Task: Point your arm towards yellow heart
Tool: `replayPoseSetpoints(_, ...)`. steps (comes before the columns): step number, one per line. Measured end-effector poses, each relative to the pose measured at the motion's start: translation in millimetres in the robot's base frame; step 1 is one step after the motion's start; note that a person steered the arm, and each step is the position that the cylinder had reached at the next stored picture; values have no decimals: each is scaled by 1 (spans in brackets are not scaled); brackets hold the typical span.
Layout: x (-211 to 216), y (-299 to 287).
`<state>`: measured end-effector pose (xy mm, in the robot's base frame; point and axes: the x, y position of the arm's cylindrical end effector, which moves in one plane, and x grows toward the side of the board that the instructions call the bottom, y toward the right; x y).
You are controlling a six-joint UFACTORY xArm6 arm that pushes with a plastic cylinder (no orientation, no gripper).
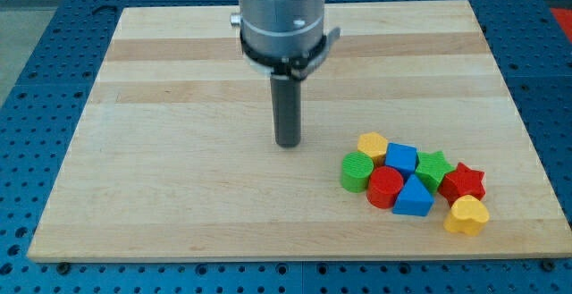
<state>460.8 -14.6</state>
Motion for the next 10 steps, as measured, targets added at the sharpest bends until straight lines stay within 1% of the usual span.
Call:
replayPoseSetpoints(1, -7, 66)
replayPoseSetpoints(2, -7, 180)
replayPoseSetpoints(3, 17, 266)
replayPoseSetpoints(4, 73, 319)
replayPoseSetpoints(5, 119, 309)
replayPoseSetpoints(6, 150, 254)
replayPoseSetpoints(7, 157, 242)
replayPoseSetpoints(9, 157, 241)
replayPoseSetpoints(10, 154, 228)
